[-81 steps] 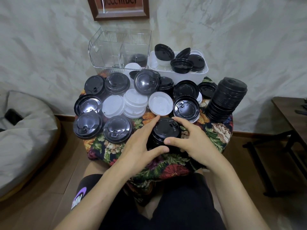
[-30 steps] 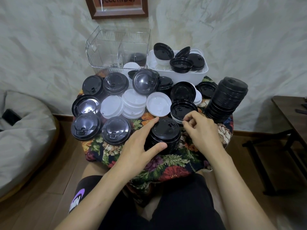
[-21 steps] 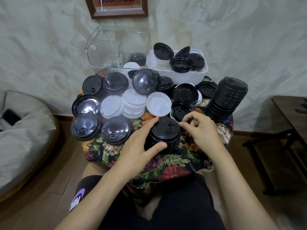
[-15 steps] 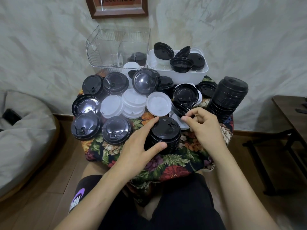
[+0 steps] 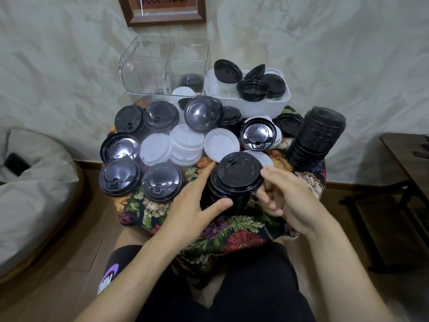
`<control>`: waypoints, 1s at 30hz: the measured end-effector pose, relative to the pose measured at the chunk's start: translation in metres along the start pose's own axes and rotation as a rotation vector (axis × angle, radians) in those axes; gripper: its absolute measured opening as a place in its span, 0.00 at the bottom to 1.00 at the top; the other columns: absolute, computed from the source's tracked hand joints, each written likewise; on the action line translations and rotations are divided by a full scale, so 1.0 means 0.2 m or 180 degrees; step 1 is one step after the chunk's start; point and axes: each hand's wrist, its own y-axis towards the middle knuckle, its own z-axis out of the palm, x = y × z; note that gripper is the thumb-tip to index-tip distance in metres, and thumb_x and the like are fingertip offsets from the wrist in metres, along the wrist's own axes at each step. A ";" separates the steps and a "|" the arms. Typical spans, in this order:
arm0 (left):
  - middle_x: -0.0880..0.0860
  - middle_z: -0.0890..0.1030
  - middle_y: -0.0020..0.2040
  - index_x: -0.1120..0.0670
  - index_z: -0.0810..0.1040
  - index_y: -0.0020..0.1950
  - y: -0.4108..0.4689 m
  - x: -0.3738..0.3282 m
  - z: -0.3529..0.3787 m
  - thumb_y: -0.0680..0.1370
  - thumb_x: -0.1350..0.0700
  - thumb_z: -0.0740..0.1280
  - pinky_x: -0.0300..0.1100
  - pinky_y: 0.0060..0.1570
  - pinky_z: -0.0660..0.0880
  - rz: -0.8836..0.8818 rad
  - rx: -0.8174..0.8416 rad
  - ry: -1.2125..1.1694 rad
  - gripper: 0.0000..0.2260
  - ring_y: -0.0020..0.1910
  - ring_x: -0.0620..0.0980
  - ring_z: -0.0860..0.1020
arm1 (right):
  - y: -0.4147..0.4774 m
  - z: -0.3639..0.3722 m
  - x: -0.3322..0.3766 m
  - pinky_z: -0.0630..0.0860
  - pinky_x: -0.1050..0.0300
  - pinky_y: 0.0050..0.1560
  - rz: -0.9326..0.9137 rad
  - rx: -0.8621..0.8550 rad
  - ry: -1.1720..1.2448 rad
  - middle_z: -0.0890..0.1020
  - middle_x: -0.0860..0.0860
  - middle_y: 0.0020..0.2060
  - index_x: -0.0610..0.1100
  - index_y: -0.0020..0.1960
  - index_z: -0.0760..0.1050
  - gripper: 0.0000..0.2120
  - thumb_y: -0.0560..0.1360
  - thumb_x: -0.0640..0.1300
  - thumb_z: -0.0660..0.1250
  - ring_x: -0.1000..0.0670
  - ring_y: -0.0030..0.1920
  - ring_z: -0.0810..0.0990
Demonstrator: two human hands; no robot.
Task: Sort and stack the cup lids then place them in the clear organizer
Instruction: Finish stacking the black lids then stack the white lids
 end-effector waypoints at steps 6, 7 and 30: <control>0.13 0.62 0.63 0.24 0.56 0.71 0.00 -0.06 -0.02 0.77 0.36 0.67 0.17 0.60 0.57 0.0064 -0.0014 -0.0035 0.28 0.65 0.18 0.62 | 0.02 0.01 -0.04 0.58 0.62 0.24 0.0229 -0.0320 -0.0642 0.73 0.47 0.31 0.45 0.39 0.71 0.14 0.84 0.45 0.61 0.53 0.28 0.66; 0.13 0.62 0.63 0.24 0.56 0.70 0.00 -0.06 -0.02 0.77 0.37 0.67 0.17 0.59 0.57 0.0078 -0.0018 -0.0043 0.27 0.65 0.17 0.62 | 0.02 0.01 -0.05 0.60 0.61 0.24 0.0176 -0.0391 -0.0782 0.74 0.47 0.32 0.45 0.41 0.73 0.12 0.83 0.45 0.62 0.53 0.28 0.67; 0.21 0.72 0.65 0.20 0.61 0.68 0.00 -0.05 -0.02 0.75 0.37 0.72 0.23 0.61 0.64 0.0057 -0.0105 -0.0143 0.28 0.68 0.27 0.70 | 0.02 0.04 -0.04 0.69 0.46 0.75 -0.0644 -0.0081 -0.2006 0.71 0.67 0.68 0.57 0.78 0.69 0.40 0.69 0.59 0.78 0.60 0.73 0.70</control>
